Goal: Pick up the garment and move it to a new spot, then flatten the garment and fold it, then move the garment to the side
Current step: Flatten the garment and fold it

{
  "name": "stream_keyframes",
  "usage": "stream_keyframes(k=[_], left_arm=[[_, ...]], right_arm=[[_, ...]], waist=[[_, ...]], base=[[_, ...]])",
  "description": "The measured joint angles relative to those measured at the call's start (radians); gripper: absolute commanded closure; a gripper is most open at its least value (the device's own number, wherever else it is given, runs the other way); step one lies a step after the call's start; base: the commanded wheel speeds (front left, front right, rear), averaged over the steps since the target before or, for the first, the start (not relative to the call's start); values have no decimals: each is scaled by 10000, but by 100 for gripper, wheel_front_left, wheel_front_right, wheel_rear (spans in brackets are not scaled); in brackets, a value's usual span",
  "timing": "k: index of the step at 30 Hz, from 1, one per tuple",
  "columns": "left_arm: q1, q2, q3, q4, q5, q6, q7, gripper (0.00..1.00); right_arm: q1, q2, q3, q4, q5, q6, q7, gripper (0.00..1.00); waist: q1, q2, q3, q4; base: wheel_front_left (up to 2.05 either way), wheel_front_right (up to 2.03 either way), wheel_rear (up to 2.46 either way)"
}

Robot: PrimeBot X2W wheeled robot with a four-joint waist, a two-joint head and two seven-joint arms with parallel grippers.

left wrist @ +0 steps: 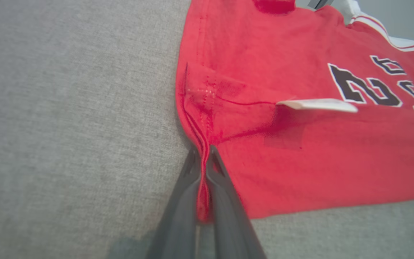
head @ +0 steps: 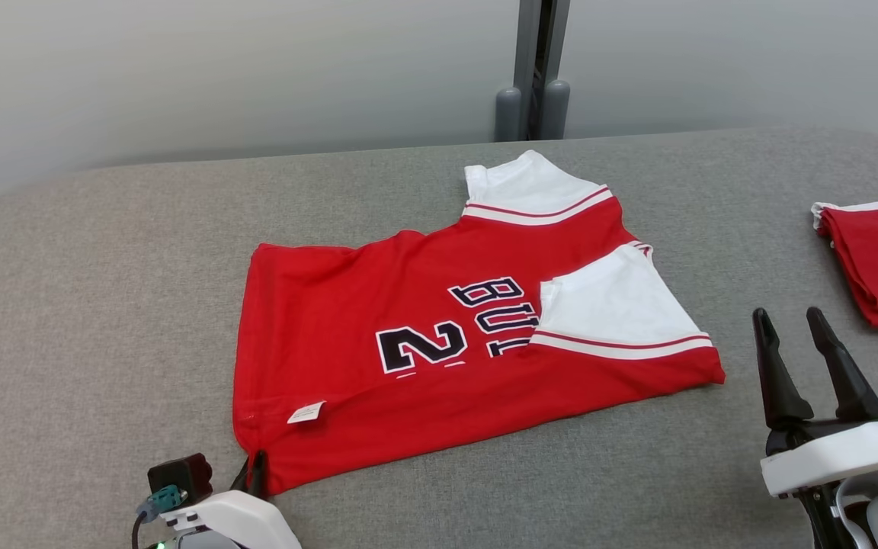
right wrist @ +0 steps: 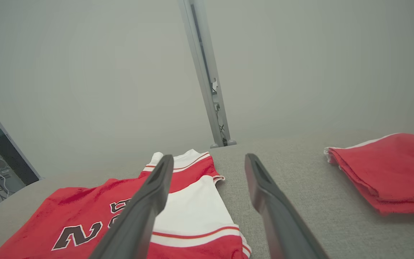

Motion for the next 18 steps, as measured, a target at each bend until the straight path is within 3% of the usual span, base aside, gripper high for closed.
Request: stream_keyframes(k=[18], left_arm=[[154,159,157,-1638,1394,303,-71,100]], right_arm=[[-1374,888,-995,4491,1152,0,763,0]], waist=[[0,0,322,711]], base=[[0,0,0]])
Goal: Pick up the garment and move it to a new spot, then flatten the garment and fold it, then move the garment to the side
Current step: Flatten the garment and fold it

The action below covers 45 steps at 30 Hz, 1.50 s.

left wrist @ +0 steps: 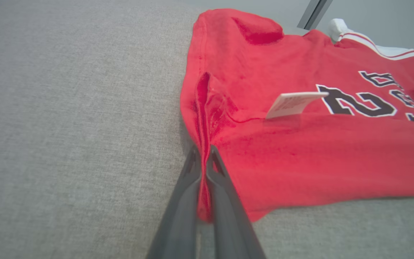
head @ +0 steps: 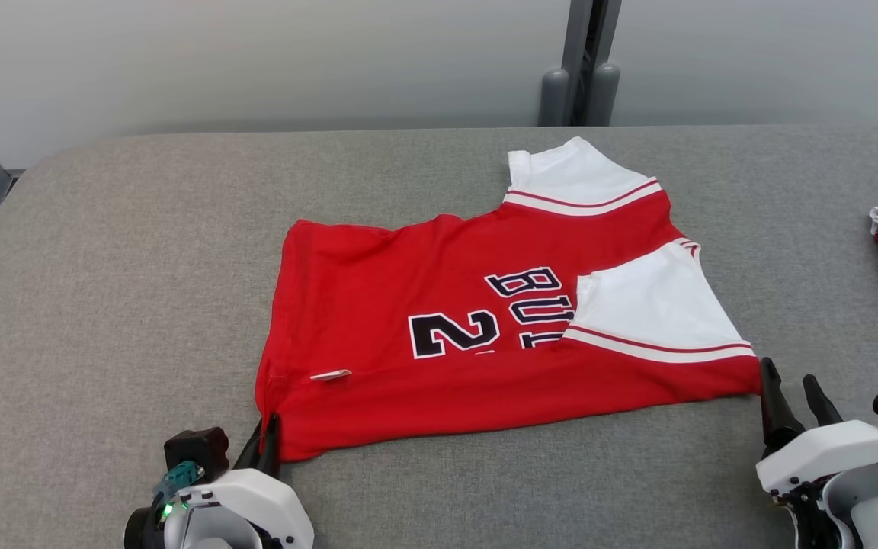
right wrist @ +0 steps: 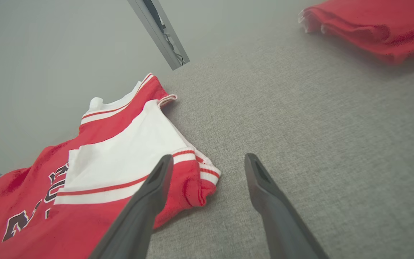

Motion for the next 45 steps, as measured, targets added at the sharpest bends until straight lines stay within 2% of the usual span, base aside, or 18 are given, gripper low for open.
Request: stream_keyframes(k=[6,7,8,10,11,18,30,38,45], left_arm=[[25,-54,-35,-140,198,-88,0,100],[-34,-111,-56,-167,290,-134,0,100],[-60,-117,-61,-161,290,-144,0,100],[-119,-130,-65,-150,293,-169,0,100],[-127,-138,-71,-134,299,-171,0,100],[-127,-104,-104,44,384,-232,0,100],[246,48,-280,180,474,-303,4,100],[1163,182,-359,-332,372,-61,79,100],[2103,497,-349,-1308,297,282,353,100]], right_arm=[[-745,-21,326,1365,616,0,104,0],[-1240,-65,780,2046,936,0,96,0],[-1308,-69,888,2105,1001,0,96,25],[-1406,-84,1093,2144,1174,0,94,93],[-1435,-84,1214,2127,1258,0,77,100],[-1415,-276,1841,1914,1988,2,-176,100],[-91,-395,1616,1143,3285,4,-667,100],[1232,44,1168,-148,3003,4,-761,100],[2294,353,959,-861,2625,2,-771,100]], waist=[[0,0,191,151],[0,0,337,232],[0,0,359,247],[0,0,389,274],[0,0,394,286],[0,0,256,275],[0,0,-315,-190],[0,0,-635,-687],[0,0,-847,-782]], base=[[0,0,0],[0,0,0],[0,0,0],[0,0,0],[0,0,0],[0,0,0],[0,0,0],[0,0,0],[0,0,0]])
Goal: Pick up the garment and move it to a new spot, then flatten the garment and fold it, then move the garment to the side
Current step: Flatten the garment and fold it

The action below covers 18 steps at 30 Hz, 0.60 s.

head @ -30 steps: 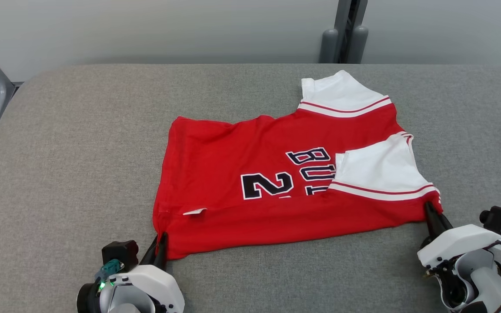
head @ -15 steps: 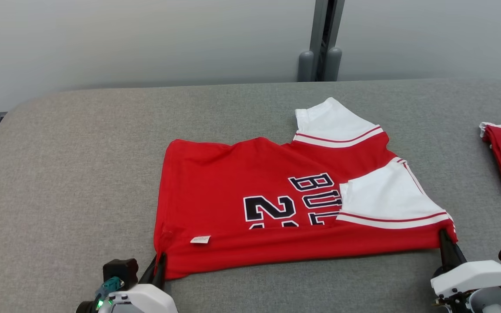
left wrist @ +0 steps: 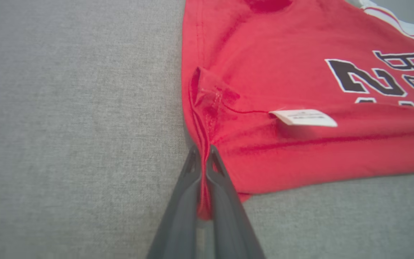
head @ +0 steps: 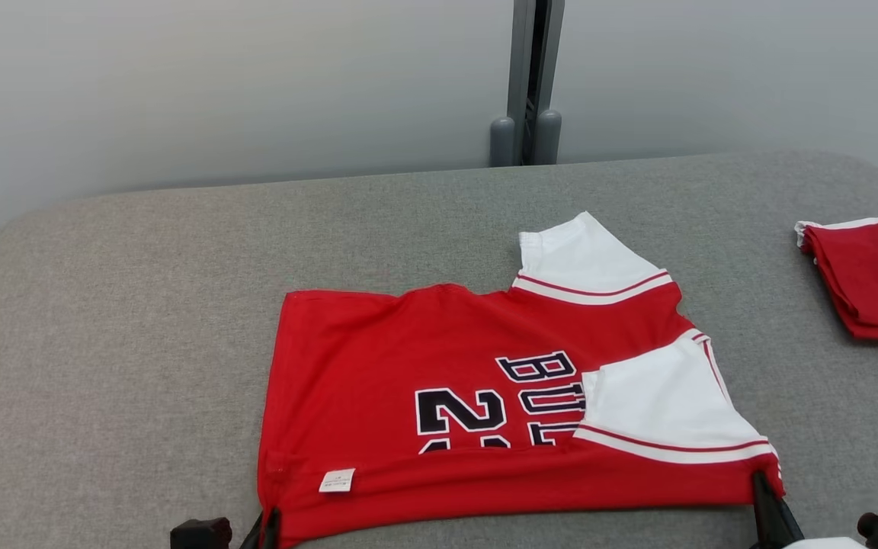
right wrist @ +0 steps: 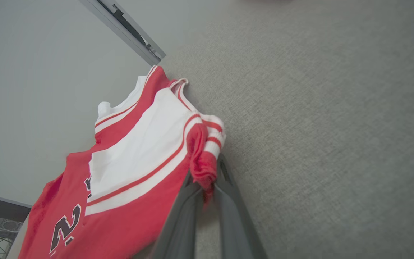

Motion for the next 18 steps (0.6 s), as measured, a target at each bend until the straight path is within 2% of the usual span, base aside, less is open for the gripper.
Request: stream_keyframes(k=[6,7,8,9,14,18], left_arm=[[407,219,-113,-782,0,209,399,100],[454,228,-150,-876,0,224,479,69],[483,238,-197,-965,4,255,556,14],[513,263,-221,-1055,4,278,614,0],[673,422,-150,-1557,0,531,752,0],[676,673,148,-2138,-44,796,744,0]], right_arm=[[378,50,-142,-224,-40,0,82,100],[417,69,-174,-253,-6,0,136,74],[455,90,-251,-257,29,0,165,0],[494,92,-314,-278,15,0,165,0],[522,-15,-748,-621,-33,0,155,0],[400,-343,-1055,-1110,-401,-2,140,0]], waist=[[0,0,-64,61],[0,0,-74,68],[0,0,-86,74],[0,0,-94,78],[0,0,-99,84],[0,0,-55,77]], base=[[0,0,0],[0,0,0],[0,0,0],[0,0,0],[0,0,0],[0,0,0]])
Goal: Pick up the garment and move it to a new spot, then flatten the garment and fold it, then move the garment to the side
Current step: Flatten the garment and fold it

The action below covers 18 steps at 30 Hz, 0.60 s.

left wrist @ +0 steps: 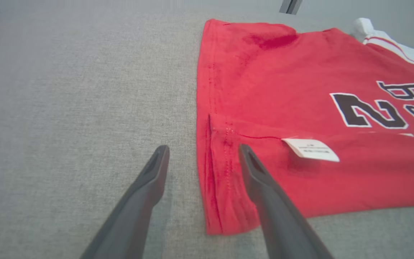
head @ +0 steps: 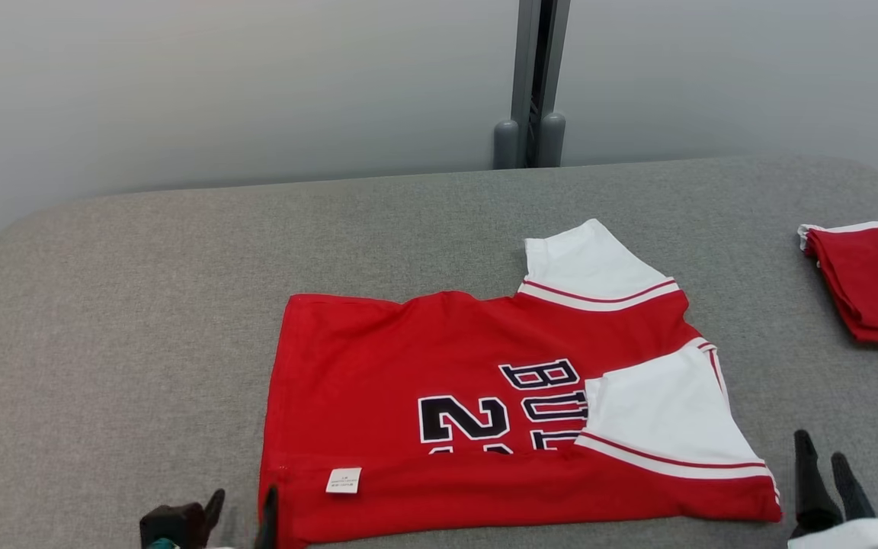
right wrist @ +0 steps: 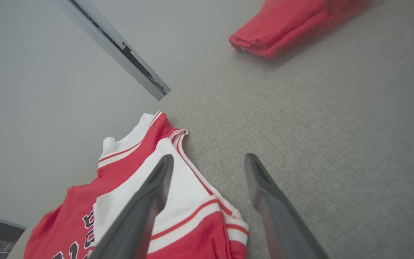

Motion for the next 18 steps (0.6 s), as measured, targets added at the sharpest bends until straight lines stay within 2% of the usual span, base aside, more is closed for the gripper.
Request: stream_keyframes(k=[6,12,18], left_arm=[[-229,238,514,-748,-148,203,-414,0],[-872,102,1024,-1168,-165,184,-940,0],[-1581,-121,1089,-721,-127,-81,-1053,0]], right_arm=[[-643,-485,102,-974,-986,0,-42,0],[-1386,-872,608,-2069,-2976,0,-88,0],[-1764,-499,750,-2665,-3829,0,-96,0]], waist=[[0,0,154,-63],[0,0,429,-166],[0,0,950,-311]], base=[[0,0,0],[0,0,0],[0,0,0]])
